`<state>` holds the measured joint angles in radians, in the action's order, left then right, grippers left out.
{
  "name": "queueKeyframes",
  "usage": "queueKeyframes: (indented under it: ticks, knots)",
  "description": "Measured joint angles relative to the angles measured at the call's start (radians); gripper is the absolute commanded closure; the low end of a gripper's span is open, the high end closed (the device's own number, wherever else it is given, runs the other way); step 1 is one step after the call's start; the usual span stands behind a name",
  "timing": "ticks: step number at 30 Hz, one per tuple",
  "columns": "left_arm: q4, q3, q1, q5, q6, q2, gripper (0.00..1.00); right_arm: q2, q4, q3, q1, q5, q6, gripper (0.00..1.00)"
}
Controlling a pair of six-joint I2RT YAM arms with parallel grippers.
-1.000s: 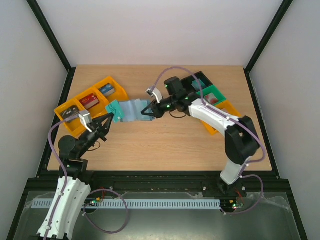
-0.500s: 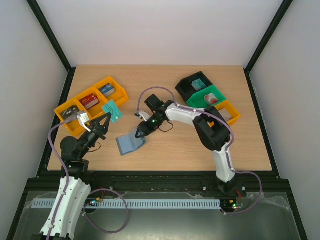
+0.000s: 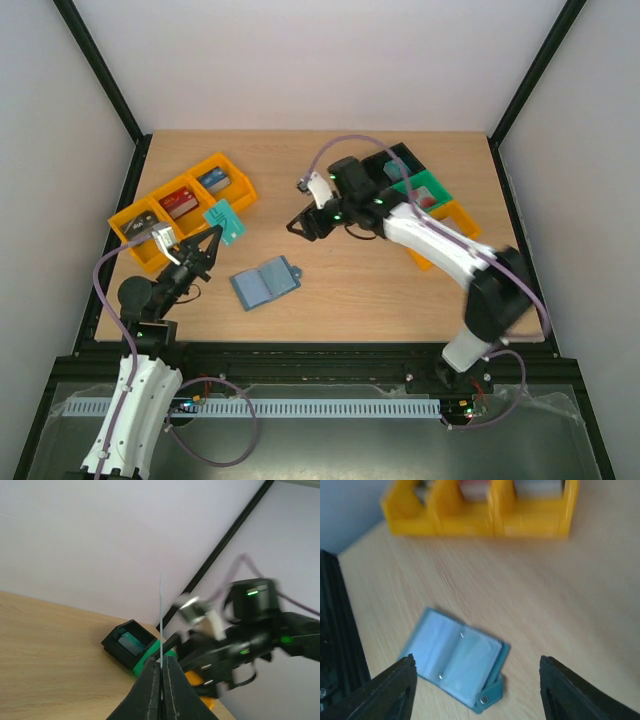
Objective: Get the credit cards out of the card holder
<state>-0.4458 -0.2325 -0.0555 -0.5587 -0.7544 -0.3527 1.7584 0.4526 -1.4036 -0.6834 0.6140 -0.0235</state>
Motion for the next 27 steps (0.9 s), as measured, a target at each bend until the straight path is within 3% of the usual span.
queueKeyframes:
  ticks: [5, 8, 12, 18, 22, 27]
  knots:
    - [-0.067, 0.0, 0.0, -0.055, 0.014, 0.002, 0.98, -0.391, -0.257, 0.163, -0.017, 0.02, 0.078, 0.29]
    - [-0.093, -0.005, 0.0, -0.124, 0.076, 0.004, 0.98, -0.479, -0.399, 0.174, -0.026, 0.118, 0.086, 0.29]
    - [-0.099, -0.037, -0.003, -0.223, 0.195, 0.017, 0.97, -0.467, -0.492, 0.169, -0.061, 0.248, 0.072, 0.3]
    - [-0.066, -0.107, -0.007, -0.331, 0.37, 0.025, 0.98, -0.348, -0.409, 0.08, -0.144, 0.32, 0.109, 0.28]
    - [0.049, -0.137, -0.015, -0.373, 0.54, 0.025, 0.98, -0.319, -0.301, 0.014, -0.196, 0.293, 0.179, 0.29]
    - [0.269, -0.196, -0.021, -0.378, 0.861, 0.025, 0.98, -0.317, -0.179, -0.052, -0.267, 0.167, 0.302, 0.42]
